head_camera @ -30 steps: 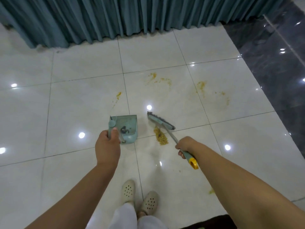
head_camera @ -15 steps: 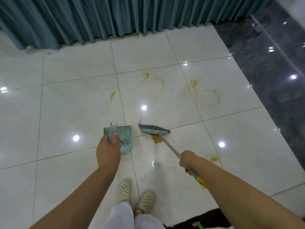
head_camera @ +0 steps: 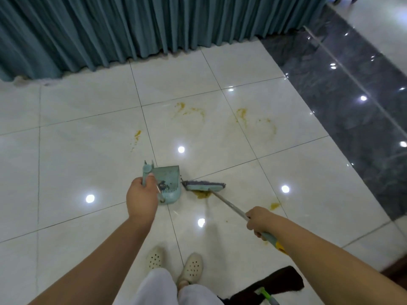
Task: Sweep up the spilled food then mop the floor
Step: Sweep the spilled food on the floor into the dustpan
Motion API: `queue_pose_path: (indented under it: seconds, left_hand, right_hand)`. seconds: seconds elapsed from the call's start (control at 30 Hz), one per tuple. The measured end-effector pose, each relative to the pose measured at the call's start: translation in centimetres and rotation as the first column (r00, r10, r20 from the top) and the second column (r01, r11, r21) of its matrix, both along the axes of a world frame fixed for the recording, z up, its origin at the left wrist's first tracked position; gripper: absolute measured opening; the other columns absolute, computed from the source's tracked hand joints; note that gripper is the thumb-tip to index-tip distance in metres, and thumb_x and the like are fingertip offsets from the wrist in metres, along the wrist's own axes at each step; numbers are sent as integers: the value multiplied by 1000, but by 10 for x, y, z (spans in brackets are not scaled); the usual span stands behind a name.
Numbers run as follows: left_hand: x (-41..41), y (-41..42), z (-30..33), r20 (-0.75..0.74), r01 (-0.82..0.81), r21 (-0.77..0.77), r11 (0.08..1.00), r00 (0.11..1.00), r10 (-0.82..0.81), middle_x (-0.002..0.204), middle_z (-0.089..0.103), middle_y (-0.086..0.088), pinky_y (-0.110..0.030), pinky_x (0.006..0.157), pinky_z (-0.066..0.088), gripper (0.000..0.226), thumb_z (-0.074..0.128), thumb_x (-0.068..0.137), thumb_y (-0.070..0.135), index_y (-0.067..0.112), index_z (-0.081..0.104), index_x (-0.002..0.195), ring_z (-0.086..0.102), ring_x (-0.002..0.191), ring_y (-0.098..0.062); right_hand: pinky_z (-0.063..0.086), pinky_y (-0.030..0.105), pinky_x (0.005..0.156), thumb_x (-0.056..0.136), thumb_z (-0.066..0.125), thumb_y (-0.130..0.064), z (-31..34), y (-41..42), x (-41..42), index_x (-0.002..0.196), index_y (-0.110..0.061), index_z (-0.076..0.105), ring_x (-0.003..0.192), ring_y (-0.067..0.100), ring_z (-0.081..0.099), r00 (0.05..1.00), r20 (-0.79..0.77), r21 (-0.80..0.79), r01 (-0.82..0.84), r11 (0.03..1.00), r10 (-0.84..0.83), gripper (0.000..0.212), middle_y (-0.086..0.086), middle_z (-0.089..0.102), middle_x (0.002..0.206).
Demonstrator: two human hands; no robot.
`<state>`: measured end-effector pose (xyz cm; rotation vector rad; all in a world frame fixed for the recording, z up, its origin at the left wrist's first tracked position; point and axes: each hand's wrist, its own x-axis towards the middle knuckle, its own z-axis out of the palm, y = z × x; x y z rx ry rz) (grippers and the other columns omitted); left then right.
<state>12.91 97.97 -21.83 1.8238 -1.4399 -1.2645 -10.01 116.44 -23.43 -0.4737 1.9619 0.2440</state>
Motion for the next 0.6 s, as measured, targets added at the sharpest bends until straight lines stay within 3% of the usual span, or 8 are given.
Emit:
queue_pose_path:
  seconds: [0.23,0.6]
  left_hand:
    - [14,-12,3,-6,72,7,997,997,-72,65,55,-1,-30,56,44,36,45,92,42,16,50,67,51,58,-17]
    - [58,-56,-1,75,388,72,919,916,-393,64,54,-4,-30,55,41,40,45,95,43,11,55,73,48,54,-17]
  right_hand:
    - [40,21,40,93,49,-2,-4,-2,-6,124,1,50,47,18,46,904,89,-57,423,904,-417,31,15,53,67]
    - [42,18,36,94,53,-11,-25,-24,67,117,6,49,47,17,46,676,202,-14,725,688,-708,28,17,56,72]
